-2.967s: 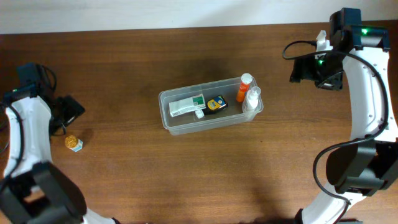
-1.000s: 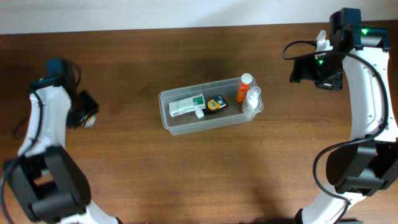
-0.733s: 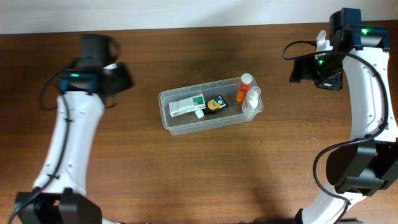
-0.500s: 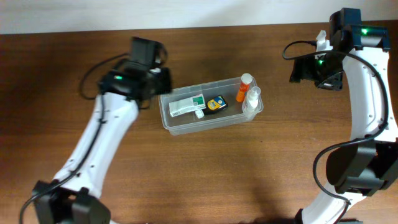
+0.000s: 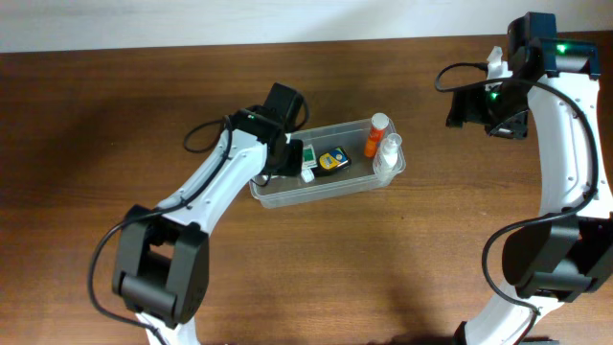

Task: Pack container
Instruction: 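Drop the amber pill bottle into the container and withdraw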

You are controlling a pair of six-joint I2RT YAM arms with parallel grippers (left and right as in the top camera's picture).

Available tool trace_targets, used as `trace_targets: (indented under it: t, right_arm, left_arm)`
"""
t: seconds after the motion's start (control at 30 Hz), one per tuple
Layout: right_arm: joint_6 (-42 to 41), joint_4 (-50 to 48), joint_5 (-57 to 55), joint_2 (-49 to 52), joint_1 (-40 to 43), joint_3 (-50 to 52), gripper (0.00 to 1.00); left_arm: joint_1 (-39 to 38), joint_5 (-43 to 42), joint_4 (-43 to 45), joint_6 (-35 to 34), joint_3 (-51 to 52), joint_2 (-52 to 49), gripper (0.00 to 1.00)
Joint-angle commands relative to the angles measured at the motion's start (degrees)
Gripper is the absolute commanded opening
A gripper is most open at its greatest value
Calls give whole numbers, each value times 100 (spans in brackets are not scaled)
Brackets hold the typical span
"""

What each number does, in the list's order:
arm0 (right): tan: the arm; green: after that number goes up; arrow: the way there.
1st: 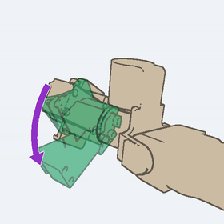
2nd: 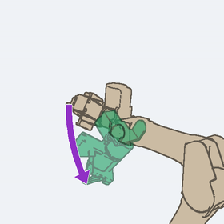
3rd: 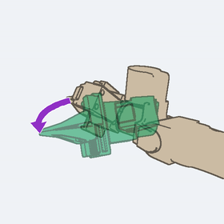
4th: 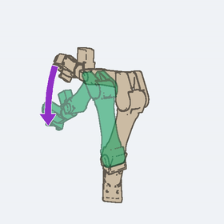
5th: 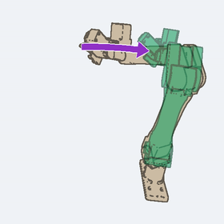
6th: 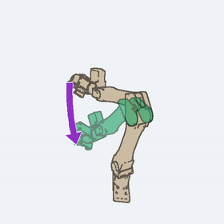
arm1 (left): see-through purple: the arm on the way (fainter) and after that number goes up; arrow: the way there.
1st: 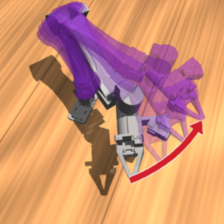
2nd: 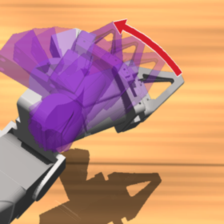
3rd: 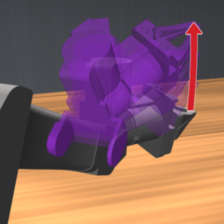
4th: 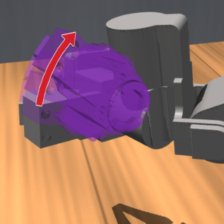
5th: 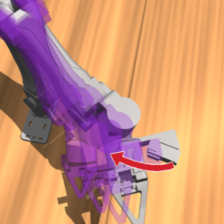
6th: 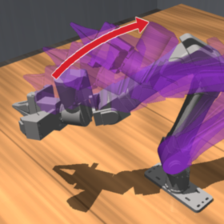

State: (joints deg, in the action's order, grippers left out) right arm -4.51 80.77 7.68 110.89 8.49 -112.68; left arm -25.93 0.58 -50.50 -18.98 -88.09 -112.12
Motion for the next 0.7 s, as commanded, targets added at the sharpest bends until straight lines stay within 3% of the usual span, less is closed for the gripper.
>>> trace_targets:
  t: [0.0,0.07,0.1,0.2,0.3,0.67]
  right_arm:
    - [-24,7,76,24,-22,9,86]
    - [-24,7,76,24,-22,9,86]
    - [-24,7,76,24,-22,9,86]
    - [-24,20,76,24,-22,9,86]
    - [-24,22,76,24,-22,9,86]
    - [175,-2,74,15,-83,9,86]
  left_arm:
    - [-22,-275,-66,107,-24,-103,18]
    - [-22,-275,-94,107,-24,-103,30]
    - [-22,-275,-92,107,-24,-103,41]
    - [-15,-275,-96,109,-24,-103,48]
    - [-15,-258,-103,109,-55,-44,63]
    - [273,1537,-72,345,-562,1182,81]
